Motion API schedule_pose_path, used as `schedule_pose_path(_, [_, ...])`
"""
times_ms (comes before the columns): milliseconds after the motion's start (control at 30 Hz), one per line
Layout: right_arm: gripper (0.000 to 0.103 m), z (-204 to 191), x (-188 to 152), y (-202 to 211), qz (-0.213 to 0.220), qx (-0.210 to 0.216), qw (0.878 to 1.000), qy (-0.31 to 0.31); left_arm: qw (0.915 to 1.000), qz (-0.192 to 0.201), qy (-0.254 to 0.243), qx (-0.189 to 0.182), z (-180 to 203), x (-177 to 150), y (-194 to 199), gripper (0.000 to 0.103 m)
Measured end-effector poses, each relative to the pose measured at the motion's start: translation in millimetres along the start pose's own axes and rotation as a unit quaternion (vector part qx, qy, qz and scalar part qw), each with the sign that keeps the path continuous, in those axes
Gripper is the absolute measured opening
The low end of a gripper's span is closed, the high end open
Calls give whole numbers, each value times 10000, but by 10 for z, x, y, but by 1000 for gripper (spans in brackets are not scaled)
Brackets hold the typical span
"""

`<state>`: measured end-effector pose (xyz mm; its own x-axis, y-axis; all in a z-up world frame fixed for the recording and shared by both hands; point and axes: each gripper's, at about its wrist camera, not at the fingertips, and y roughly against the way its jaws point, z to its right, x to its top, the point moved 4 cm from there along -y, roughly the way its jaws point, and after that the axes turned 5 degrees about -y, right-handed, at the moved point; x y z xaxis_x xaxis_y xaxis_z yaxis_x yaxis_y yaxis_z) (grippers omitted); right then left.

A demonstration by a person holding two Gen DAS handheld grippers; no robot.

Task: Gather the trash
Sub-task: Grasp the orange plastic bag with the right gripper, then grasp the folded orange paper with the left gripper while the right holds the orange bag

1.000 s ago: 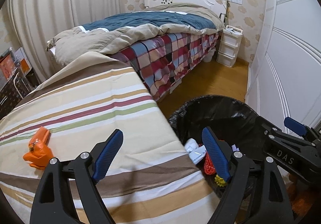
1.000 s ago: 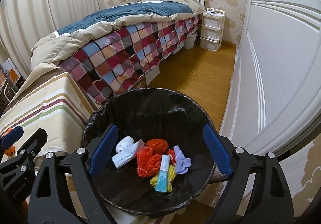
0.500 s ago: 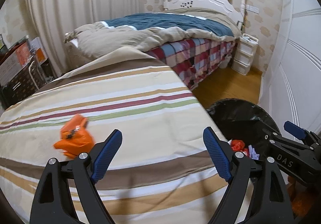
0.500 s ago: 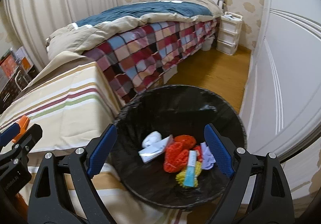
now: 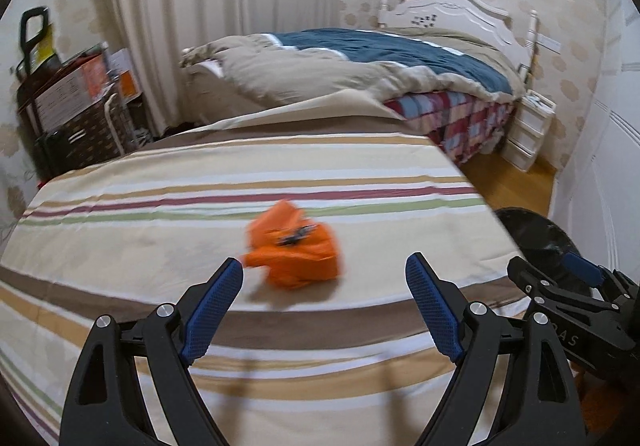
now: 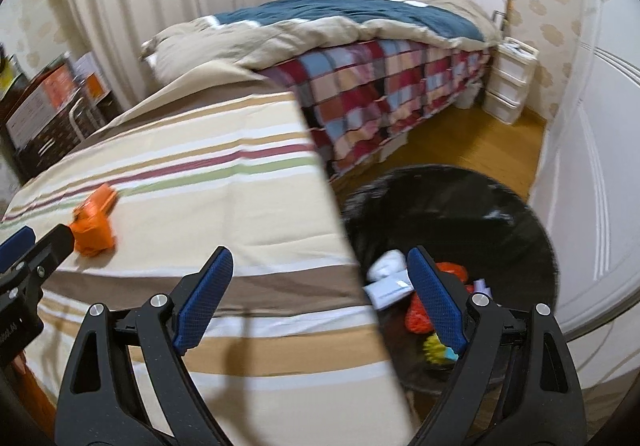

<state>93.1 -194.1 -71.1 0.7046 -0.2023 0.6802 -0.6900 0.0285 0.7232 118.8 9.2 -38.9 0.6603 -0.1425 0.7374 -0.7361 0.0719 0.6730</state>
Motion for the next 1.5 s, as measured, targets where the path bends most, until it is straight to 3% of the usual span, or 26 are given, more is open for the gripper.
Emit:
schedule_pose_path(433, [87,-974,-262,-68,-339,600,9940,847,9948,-365,656,682,-926,-401,-6,83])
schedule_pose_path(900, [87,-1778,-239,-227,-452,1030,9846,1340,9903,-441,929,938,-1313,-518,-7,83])
schedule_pose_path(967, [85,-1807,-212,-262,-448,1034,9848,1322,9901,-474,949,920,-1317,-527,-22,83])
schedule_pose_path(1133, [54,-1824,-194,-342,-554,1065,9838,1334,9907,-488,887,909,-1285,-497,-61,83])
schedule_pose_path(1500, [53,-1336,18,-478,-522,753,9915,926,9945,-528,541,727,-991,-341,-232,83])
